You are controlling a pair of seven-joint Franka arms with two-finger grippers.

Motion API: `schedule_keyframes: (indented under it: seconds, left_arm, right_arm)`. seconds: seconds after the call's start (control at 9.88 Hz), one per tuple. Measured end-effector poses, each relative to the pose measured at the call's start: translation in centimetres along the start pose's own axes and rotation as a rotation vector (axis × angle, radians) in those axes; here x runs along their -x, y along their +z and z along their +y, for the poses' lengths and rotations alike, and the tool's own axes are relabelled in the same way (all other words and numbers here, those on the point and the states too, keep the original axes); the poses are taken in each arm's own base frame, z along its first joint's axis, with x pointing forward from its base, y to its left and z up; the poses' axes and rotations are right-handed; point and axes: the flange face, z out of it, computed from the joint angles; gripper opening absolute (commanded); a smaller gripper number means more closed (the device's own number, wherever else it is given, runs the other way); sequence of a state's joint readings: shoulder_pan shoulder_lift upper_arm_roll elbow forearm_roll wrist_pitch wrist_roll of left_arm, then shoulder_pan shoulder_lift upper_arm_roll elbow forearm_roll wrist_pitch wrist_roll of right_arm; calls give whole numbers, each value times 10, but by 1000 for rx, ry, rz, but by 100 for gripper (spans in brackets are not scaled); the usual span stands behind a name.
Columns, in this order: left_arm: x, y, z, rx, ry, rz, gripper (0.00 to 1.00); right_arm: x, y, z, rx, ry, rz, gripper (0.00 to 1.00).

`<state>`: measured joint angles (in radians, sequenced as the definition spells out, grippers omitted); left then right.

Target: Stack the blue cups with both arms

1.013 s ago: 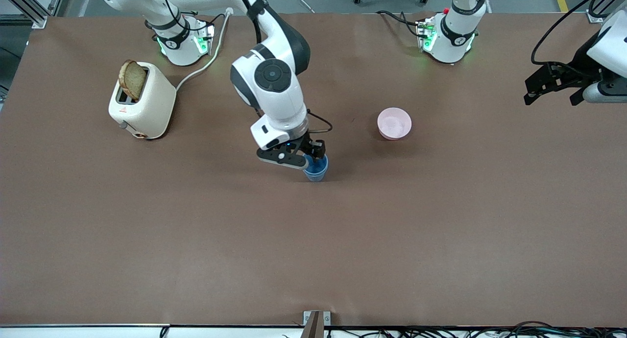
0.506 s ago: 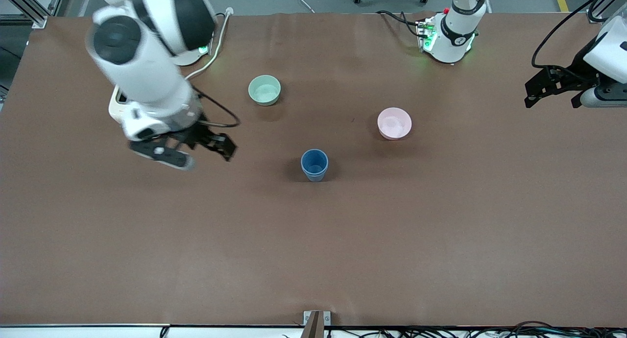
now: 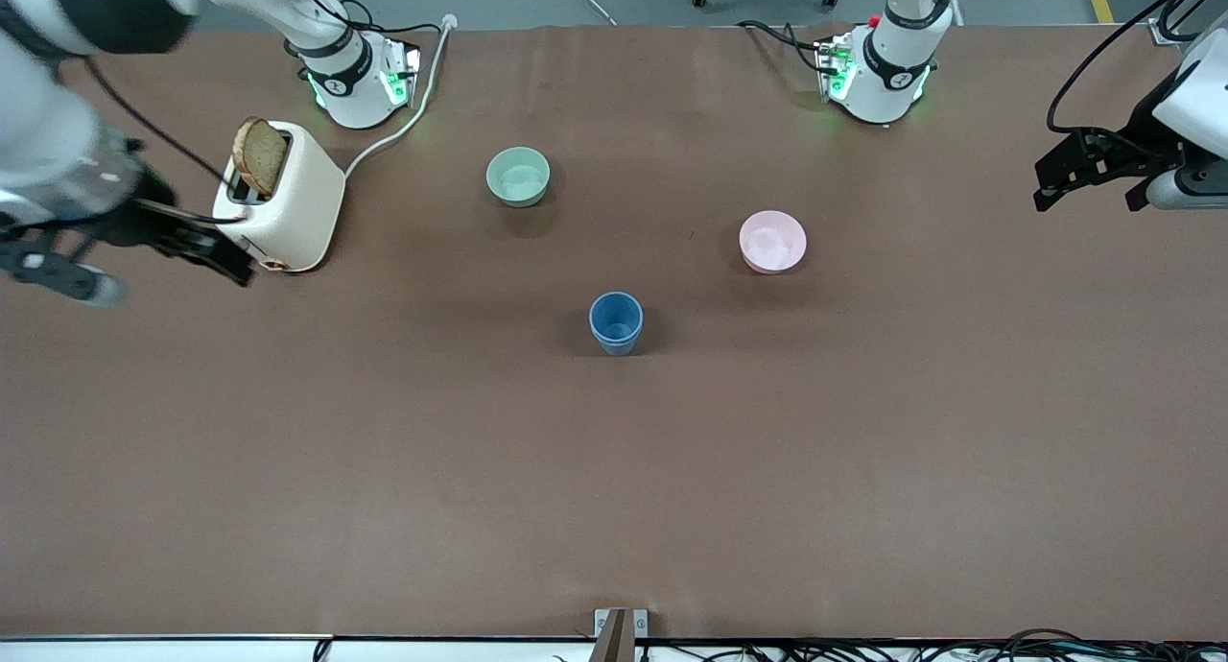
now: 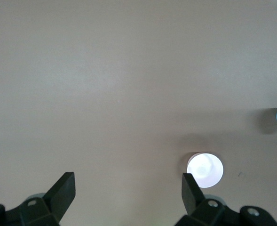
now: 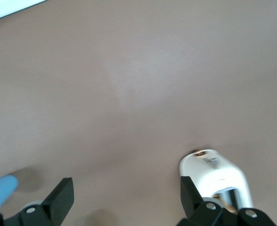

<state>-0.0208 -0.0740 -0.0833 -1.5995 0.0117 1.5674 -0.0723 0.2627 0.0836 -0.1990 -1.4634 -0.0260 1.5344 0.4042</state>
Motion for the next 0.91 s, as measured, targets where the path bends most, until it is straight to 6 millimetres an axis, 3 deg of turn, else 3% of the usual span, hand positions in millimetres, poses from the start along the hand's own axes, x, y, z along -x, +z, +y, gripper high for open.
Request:
schedule_keyframes:
  seconds: [0.2,0.41,0.71,0.91]
  left_arm:
    - [0,0,0,0,0,0,100]
    - [0,-1,-1,0,-1,1,100]
    - [-1,-5,-2,1,-3,11,100]
    - [-3,-11,-5,-14,-6,26,100]
  right_arm:
    - [-13,-8,78,-10,-79,-28,100]
    - [-15,-9,113,-51,-147,-41,100]
    - [-10,-25,96,-49,-197,-2,100]
    - [-9,-28,96,-41,-199,5,100]
